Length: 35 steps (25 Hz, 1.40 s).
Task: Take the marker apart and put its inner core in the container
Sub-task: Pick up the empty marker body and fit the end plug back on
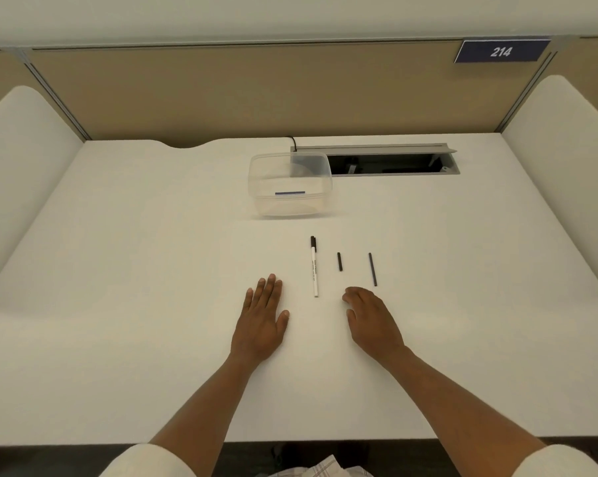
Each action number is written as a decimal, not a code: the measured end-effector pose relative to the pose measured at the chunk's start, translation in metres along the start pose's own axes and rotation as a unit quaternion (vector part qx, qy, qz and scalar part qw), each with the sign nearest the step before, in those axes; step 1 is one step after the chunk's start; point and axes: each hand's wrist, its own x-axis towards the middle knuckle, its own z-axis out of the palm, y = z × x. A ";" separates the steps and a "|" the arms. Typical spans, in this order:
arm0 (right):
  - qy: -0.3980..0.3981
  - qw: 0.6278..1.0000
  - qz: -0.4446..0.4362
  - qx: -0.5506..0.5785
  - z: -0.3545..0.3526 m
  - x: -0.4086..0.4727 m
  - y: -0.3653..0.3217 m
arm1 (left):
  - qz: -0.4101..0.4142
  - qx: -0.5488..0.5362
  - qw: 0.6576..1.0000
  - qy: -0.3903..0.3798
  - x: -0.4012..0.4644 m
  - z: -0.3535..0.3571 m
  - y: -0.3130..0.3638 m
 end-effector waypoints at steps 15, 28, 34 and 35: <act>0.030 0.999 0.027 0.004 -0.034 -0.020 0.037 | 0.041 -0.032 0.998 -0.023 0.054 -0.017 0.038; 0.010 0.970 0.200 0.135 -0.049 0.016 0.056 | 0.038 -0.040 0.995 -0.088 0.103 -0.039 0.047; 0.001 0.949 0.262 0.175 -0.050 0.033 0.060 | 0.040 -0.017 0.996 -0.072 0.101 -0.043 0.046; -0.002 0.949 0.263 0.174 -0.050 0.036 0.059 | 0.041 -0.008 0.997 -0.067 0.100 -0.044 0.046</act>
